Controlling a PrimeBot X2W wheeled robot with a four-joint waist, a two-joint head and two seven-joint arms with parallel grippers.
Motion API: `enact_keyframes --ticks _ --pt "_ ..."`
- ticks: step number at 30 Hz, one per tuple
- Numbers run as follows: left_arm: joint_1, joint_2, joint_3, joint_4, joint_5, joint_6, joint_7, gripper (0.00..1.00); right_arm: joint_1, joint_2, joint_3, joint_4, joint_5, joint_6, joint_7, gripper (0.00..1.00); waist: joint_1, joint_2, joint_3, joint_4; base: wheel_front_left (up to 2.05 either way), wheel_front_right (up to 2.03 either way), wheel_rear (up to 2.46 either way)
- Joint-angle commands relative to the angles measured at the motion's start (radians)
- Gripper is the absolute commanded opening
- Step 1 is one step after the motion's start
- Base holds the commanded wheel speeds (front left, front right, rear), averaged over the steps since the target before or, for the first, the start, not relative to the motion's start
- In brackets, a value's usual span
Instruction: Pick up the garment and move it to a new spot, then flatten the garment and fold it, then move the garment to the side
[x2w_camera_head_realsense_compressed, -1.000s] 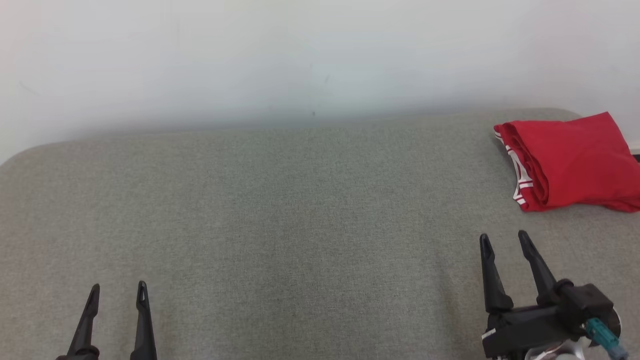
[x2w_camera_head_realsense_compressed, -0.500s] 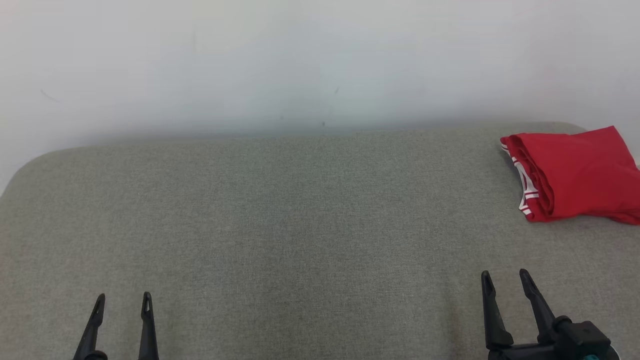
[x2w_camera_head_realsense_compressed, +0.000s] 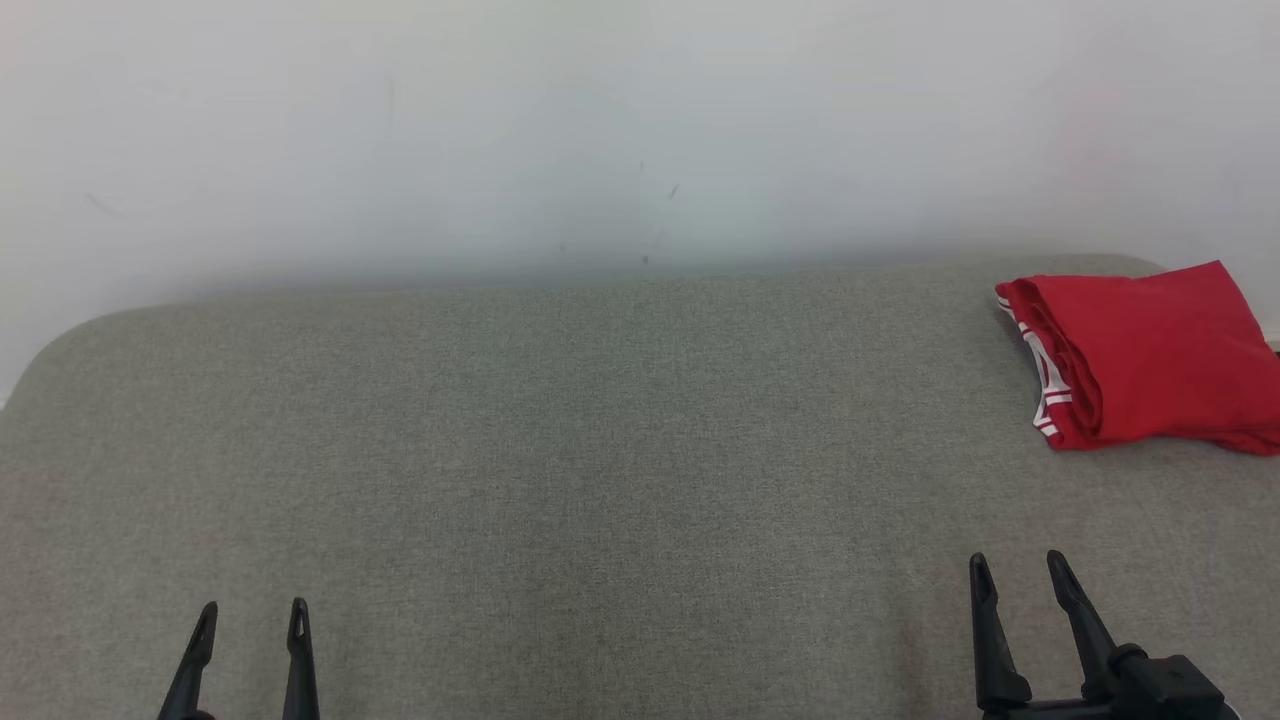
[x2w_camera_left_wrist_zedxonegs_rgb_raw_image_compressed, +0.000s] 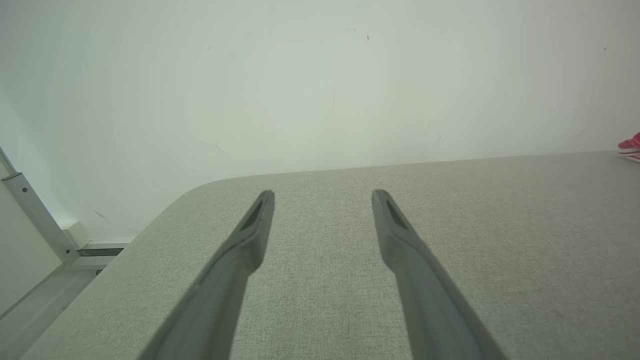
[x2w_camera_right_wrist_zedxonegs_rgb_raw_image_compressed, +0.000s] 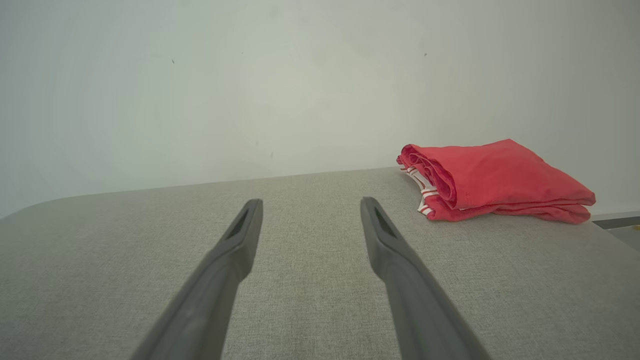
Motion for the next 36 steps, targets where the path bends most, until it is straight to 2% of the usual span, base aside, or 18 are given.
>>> enact_keyframes --ticks 1,36 --pt "0.009 0.006 -0.001 0.004 -0.003 0.0 -0.003 1.0 0.011 0.006 0.0 -0.003 -0.006 -0.003 -0.001 1.0 0.0 0.0 -0.001 -0.001 0.0 0.0 0.0" --pt "0.008 0.011 -0.018 0.009 -0.025 0.017 -0.003 1.0 0.002 0.005 0.004 0.017 -0.015 -0.003 -0.001 1.0 0.0 0.0 -0.002 -0.004 0.0 0.0 0.0"
